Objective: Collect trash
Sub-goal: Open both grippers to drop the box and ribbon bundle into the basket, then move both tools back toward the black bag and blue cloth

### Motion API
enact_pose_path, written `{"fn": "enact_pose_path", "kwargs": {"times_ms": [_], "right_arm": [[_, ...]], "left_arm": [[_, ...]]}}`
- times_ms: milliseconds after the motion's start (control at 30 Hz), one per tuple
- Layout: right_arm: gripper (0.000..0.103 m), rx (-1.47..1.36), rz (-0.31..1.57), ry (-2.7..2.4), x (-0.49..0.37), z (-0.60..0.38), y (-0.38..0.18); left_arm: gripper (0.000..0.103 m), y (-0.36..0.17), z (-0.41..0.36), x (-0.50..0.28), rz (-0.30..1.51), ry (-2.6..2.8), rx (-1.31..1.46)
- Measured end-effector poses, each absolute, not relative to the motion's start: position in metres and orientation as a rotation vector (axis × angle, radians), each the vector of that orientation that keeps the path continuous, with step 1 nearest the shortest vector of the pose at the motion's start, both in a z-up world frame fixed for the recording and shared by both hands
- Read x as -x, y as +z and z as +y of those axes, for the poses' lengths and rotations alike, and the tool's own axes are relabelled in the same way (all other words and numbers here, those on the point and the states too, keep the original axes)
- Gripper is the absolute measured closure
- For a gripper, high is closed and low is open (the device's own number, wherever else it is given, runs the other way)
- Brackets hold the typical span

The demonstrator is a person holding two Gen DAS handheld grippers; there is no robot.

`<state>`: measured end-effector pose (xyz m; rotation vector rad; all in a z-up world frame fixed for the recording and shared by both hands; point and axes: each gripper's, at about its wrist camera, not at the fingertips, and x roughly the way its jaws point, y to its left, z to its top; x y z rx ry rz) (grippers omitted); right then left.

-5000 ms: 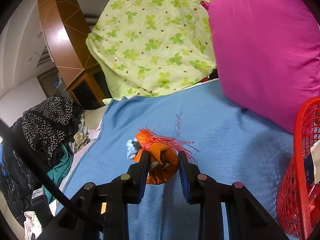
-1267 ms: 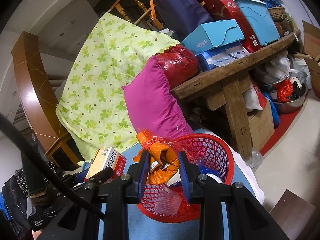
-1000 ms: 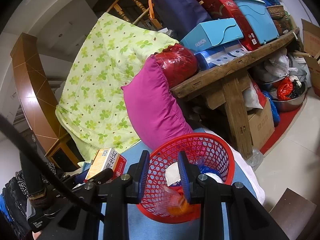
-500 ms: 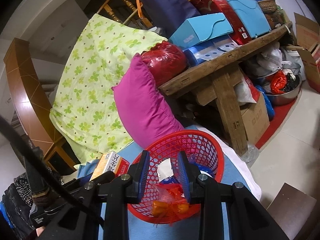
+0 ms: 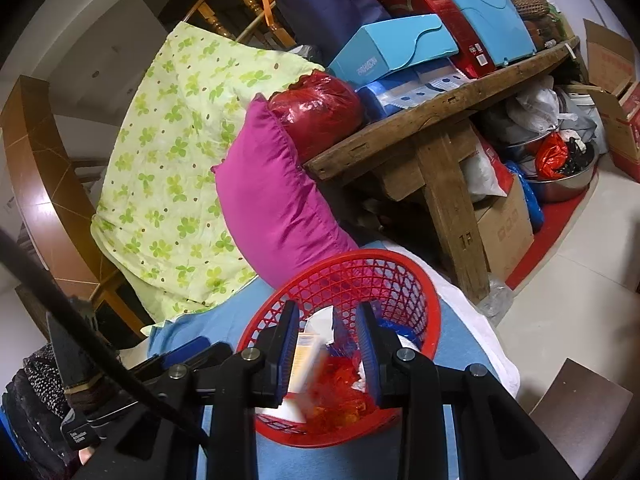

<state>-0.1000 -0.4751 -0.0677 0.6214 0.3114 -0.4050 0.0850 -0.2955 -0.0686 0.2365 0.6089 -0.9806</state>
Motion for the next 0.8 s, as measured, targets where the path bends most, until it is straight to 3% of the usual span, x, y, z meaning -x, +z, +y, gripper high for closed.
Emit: {"fn": "enact_pose_path", "kwargs": {"times_ms": [433, 800], "right_arm": [[0.071, -0.500, 0.371, -0.274, 0.046, -0.411, -0.055], [0.071, -0.403, 0.569, -0.038, -0.059, -0.316, -0.084]], "left_arm": [[0.036, -0.126, -0.129, -0.146, 0.644, -0.579, -0.210], [0.036, -0.159, -0.020, -0.205, 0.693, -0.322, -0.076]]}}
